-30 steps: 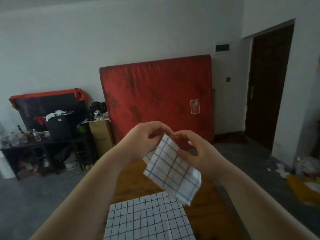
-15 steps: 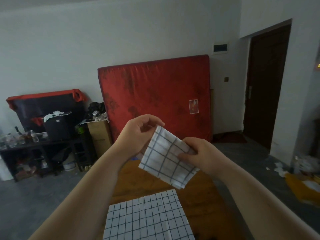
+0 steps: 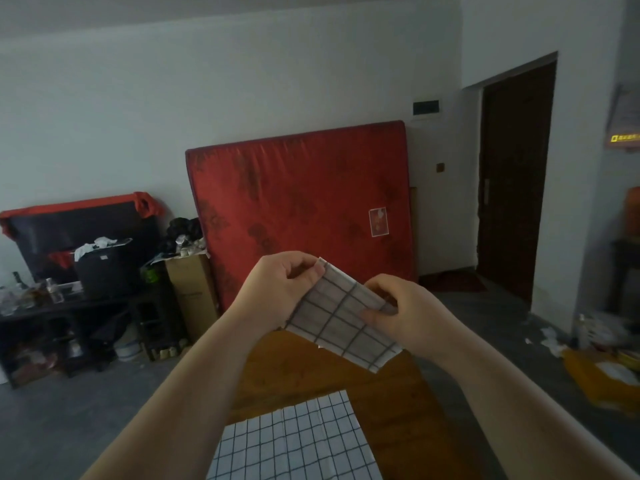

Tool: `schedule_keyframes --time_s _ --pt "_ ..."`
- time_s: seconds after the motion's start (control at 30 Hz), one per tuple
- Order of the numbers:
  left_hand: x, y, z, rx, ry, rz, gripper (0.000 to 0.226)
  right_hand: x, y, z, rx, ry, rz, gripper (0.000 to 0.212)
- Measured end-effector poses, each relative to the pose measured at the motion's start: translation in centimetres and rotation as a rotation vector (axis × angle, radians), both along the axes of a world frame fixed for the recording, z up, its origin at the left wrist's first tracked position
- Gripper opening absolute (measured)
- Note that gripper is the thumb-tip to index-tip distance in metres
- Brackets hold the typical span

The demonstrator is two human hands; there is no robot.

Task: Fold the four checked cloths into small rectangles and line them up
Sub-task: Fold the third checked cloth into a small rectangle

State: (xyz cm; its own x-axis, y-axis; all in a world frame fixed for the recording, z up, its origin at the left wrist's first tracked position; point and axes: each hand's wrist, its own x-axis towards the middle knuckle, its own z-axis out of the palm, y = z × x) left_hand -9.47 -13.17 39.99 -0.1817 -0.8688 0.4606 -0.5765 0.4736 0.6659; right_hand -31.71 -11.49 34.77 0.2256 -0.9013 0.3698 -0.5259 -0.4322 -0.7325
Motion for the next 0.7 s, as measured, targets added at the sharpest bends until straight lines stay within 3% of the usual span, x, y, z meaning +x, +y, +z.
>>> schedule_keyframes --time_s 0.23,0.47,0.63,0.7 --pt "-2.2 0.9 0.2 0.069 0.021 -0.094 0.010 0.2 0.7 0.7 -0.147 -0.112 -0.060 0.009" --pt "-1.0 0.5 -1.1 0.167 0.003 -0.125 0.009 -1.1 0.7 0.0 -0.138 -0.265 -0.164 0.012" --pt "-1.0 0.9 -1.2 0.080 0.118 -0.032 0.005 -0.9 0.7 -0.2 -0.045 -0.349 -0.086 0.012" --pt "-1.2 1.2 -0.9 0.056 0.105 -0.040 0.007 -0.3 0.8 -0.1 -0.097 -0.367 -0.086 0.011"
